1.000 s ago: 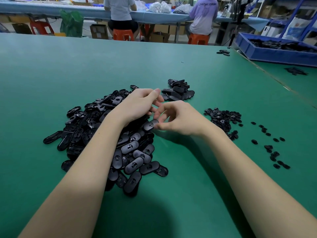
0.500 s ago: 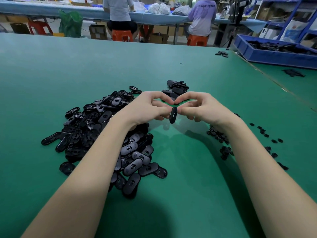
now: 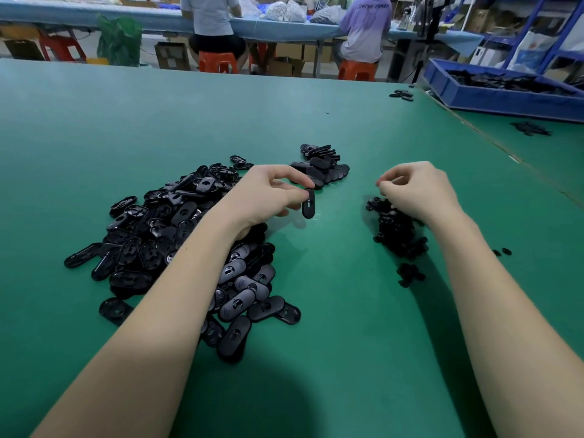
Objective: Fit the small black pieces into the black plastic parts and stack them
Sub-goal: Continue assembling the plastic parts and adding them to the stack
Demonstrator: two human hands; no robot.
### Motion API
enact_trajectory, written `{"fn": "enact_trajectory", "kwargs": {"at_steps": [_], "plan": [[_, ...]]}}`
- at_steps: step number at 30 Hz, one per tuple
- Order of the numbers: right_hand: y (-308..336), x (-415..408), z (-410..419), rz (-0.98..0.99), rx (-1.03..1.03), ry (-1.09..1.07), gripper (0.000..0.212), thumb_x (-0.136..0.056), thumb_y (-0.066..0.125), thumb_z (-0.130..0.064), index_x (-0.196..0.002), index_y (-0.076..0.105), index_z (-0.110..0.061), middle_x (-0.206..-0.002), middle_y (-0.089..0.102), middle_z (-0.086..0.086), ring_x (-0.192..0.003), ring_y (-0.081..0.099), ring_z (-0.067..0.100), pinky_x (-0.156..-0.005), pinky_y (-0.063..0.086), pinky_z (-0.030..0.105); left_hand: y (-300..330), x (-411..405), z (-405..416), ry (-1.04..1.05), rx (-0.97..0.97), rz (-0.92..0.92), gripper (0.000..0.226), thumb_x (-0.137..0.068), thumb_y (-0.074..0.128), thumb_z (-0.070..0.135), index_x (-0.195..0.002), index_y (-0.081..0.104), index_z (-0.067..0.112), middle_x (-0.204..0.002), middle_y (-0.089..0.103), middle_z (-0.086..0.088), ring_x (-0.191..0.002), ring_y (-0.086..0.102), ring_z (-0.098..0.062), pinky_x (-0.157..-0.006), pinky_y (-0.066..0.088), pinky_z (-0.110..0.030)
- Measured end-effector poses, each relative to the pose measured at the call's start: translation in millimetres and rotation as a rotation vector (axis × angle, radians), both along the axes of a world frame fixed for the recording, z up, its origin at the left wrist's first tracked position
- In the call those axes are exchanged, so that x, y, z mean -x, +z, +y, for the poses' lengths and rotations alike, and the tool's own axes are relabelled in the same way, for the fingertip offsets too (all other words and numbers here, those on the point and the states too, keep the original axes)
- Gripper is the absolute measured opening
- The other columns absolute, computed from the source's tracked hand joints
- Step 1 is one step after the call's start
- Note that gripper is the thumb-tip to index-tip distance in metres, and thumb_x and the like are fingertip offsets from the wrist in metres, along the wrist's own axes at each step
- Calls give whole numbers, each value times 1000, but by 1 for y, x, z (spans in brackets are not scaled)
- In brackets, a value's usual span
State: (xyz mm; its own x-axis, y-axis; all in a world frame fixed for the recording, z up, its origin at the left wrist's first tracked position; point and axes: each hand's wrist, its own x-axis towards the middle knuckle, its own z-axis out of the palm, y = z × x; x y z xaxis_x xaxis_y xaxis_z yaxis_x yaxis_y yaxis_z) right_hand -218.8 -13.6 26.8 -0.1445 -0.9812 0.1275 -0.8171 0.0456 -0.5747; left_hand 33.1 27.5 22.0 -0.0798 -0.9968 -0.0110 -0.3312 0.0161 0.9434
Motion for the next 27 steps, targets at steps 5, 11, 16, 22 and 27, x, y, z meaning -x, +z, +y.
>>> {"fn": "enact_trajectory", "kwargs": {"at_steps": [5,11,16,22,27], "plan": [[-6,7,-1,204,-82,28,6,-84,69,-36,-83,74,-39,-85,69,-25,-93,61,13,-66,39,26,-1,0,0,65,9,46,14,-88,72,9,-99,73,18,-86,77,-1,-72,68,-8,-61,51,-16],[-11,-3,0,329,-54,68,7,-83,74,-41,-89,77,-42,-86,69,-21,-96,64,16,-74,40,27,-2,0,1,99,24,154,17,-87,69,-4,-100,70,6,-88,75,-19,-75,69,-18,-79,61,-28],[-14,-9,1,416,19,34,10,-89,67,-37,-96,75,-37,-104,74,-5,-102,66,27,-75,40,29,-3,1,0,100,20,189,17,-86,68,-6,-99,69,5,-81,75,-17,-69,67,-18,-74,60,-24],[-5,-24,4,31,87,105,10,-87,62,-34,-85,71,-29,-86,73,-16,-91,65,14,-75,47,30,-5,1,-1,102,6,219,24,-87,66,-8,-103,69,9,-85,73,-18,-73,68,-20,-76,59,-25],[0,-46,9,-398,5,262,11,-89,66,-27,-84,75,-25,-80,77,-15,-50,51,-8,-59,40,19,-6,4,-1,106,18,229,26,-83,66,-10,-95,74,13,-86,71,-17,-83,69,-24,-86,60,-30]]}}
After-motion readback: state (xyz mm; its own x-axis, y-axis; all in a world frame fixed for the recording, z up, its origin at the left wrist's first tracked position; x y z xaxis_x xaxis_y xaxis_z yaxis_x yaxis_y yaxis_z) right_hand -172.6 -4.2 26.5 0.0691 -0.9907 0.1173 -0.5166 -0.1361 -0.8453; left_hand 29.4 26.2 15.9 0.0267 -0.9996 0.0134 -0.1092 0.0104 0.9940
